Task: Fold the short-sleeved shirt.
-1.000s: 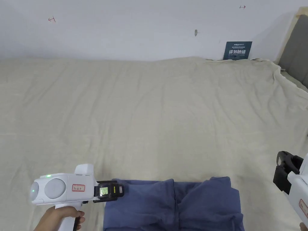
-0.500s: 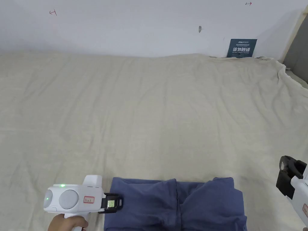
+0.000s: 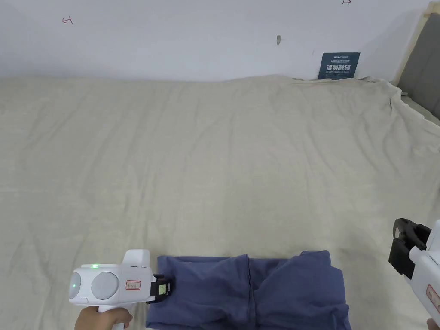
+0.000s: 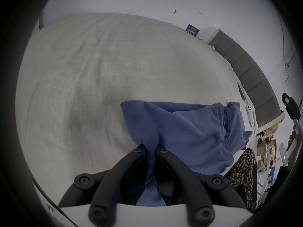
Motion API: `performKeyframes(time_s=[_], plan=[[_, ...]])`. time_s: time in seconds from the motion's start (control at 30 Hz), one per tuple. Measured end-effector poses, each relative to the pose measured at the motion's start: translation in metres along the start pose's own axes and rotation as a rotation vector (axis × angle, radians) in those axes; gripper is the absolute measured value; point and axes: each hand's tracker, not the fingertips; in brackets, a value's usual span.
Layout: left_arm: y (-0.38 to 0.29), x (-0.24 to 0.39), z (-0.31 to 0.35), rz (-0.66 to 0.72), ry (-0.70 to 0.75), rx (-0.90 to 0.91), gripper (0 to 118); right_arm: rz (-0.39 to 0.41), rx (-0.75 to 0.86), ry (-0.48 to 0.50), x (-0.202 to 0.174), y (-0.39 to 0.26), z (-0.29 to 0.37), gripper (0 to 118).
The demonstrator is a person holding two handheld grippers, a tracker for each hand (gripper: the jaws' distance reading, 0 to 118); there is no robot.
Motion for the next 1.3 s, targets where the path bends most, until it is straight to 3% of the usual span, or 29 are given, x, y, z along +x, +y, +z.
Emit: performKeyframes(time_s=[0.23,0.67,0.87,1.3], plan=[[0.007,-0.009,0.029,0.047,-0.01,0.02,4,-0.003,0.008,-0.003,-0.003,0.006,0.005,0],[0.002,-0.072,0.124,0.165,0.176,0.087,4,-0.009,0.02,0.034,-0.016,0.013,0.004,0],[0.008,-0.052,0.132,0.155,0.176,0.065,4,-0.013,0.024,0.053,-0.022,0.013,0.004,0],[0.055,0.074,0.101,-0.015,-0.174,-0.027,4,-0.032,0.032,0.051,-0.013,0.01,0.009,0]])
